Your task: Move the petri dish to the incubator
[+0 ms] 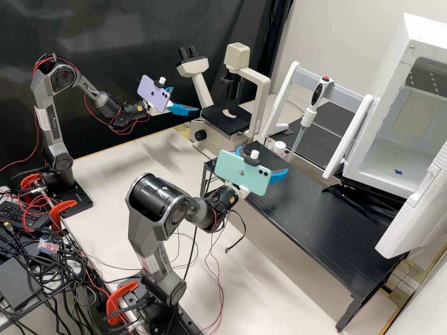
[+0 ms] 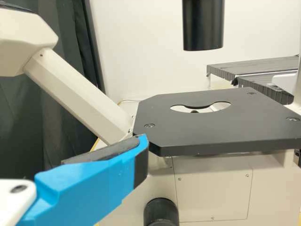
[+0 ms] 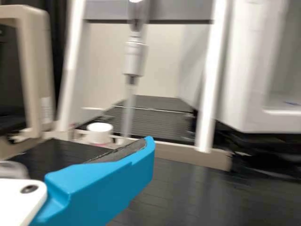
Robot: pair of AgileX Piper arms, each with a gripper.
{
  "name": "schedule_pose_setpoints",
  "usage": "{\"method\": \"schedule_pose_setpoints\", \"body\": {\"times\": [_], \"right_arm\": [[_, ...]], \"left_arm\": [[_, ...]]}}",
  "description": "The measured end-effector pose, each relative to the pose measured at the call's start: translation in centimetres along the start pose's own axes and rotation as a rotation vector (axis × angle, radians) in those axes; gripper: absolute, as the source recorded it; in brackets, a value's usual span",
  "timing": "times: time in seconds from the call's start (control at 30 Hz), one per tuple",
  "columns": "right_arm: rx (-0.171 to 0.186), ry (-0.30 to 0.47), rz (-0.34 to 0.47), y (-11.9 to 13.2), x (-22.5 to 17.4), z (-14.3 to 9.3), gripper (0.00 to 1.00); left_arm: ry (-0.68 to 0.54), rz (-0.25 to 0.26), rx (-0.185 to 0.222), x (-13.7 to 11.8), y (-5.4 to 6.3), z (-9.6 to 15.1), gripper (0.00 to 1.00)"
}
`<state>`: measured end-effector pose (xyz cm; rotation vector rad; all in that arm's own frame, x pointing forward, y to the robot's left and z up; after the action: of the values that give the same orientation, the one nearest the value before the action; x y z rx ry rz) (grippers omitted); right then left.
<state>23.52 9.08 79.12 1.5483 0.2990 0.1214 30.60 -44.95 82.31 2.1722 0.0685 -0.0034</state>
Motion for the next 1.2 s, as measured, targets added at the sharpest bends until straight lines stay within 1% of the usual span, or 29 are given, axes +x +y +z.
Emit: {"method": "schedule_pose_setpoints", "body": {"times": [0.1, 0.23, 0.33, 0.4, 0.57, 0.6, 0.67, 0.73, 0.8, 0.97, 1.03, 1.13, 1.2], "right_arm": [[-0.024, 0.038, -0.047, -1.2, 0.1, -0.9, 1.0], [-0.045, 0.055, -0.101, -2.6, 0.2, -1.3, 1.0], [-0.054, 0.044, -0.143, -3.8, 0.4, -1.1, 1.0], [-0.068, 0.032, -0.167, -4.5, 0.5, -0.9, 1.0], [-0.072, 0.007, -0.194, -5.4, 1.2, -0.2, 1.0], [-0.07, 0.004, -0.192, -5.4, 1.2, 0.0, 0.0], [-0.068, 0.001, -0.18, -5.3, 1.5, 0.2, 0.0], [-0.04, -0.004, -0.181, -5.3, 1.6, 0.6, 0.0], [-0.021, -0.003, -0.188, -5.3, 1.6, 0.7, 0.0], [-0.013, 0.007, -0.199, -5.2, 1.7, 0.9, 0.0], [-0.005, 0.009, -0.202, -5.1, 1.7, 1.0, 0.0], [-0.004, 0.016, -0.201, -5.0, 1.8, 1.0, 0.0], [0.003, 0.02, -0.198, -4.9, 2.0, 0.8, 0.0]], "left_arm": [[0.0, 0.0, 0.0, 0.0, 0.0, 0.0, 1.0], [0.0, 0.0, 0.0, 0.0, 0.0, 0.0, 1.0], [0.0, 0.0, 0.0, 0.0, 0.0, 0.0, 1.0], [0.0, 0.0, 0.0, 0.0, 0.0, 0.0, 1.0], [0.0, 0.0, 0.0, 0.0, 0.0, 0.0, 1.0], [0.0, 0.0, 0.0, 0.0, 0.0, 0.0, 1.0], [0.0, 0.0, 0.0, 0.0, 0.0, 0.0, 1.0], [0.0, 0.0, 0.0, 0.0, 0.0, 0.0, 1.0], [0.0, 0.0, 0.0, 0.0, 0.0, 0.0, 1.0], [0.0, 0.0, 0.0, 0.0, 0.0, 0.0, 1.0], [0.0, 0.0, 0.0, 0.0, 0.0, 0.0, 1.0], [0.0, 0.0, 0.0, 0.0, 0.0, 0.0, 1.0], [0.0, 0.0, 0.0, 0.0, 0.0, 0.0, 1.0]]}}
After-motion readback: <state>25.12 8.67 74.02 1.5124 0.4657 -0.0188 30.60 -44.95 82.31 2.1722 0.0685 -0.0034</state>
